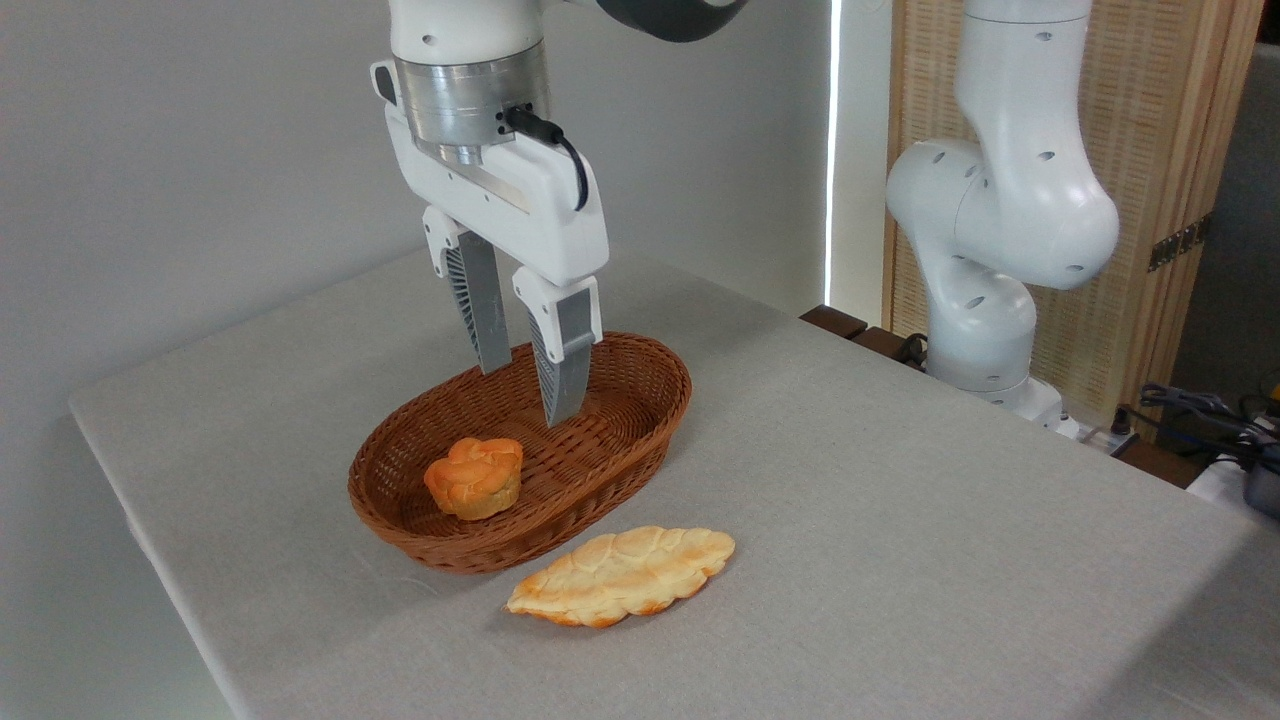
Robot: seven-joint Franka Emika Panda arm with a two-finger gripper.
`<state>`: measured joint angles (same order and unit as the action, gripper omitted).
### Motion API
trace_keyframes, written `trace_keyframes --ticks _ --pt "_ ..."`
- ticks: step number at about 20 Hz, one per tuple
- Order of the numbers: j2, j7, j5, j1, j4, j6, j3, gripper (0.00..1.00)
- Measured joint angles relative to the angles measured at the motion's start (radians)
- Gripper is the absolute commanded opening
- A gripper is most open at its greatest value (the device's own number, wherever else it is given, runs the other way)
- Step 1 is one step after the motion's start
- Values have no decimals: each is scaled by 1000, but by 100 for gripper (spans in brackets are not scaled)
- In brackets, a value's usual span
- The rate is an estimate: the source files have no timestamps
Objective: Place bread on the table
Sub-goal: 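Lower the bread slice onto the table, open the gripper, raise it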
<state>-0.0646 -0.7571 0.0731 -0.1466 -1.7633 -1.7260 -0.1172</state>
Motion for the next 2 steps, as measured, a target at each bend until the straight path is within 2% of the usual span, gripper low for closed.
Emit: trace_keyframes --ticks 2 --pt "2 43 0 1 0 0 -2 100"
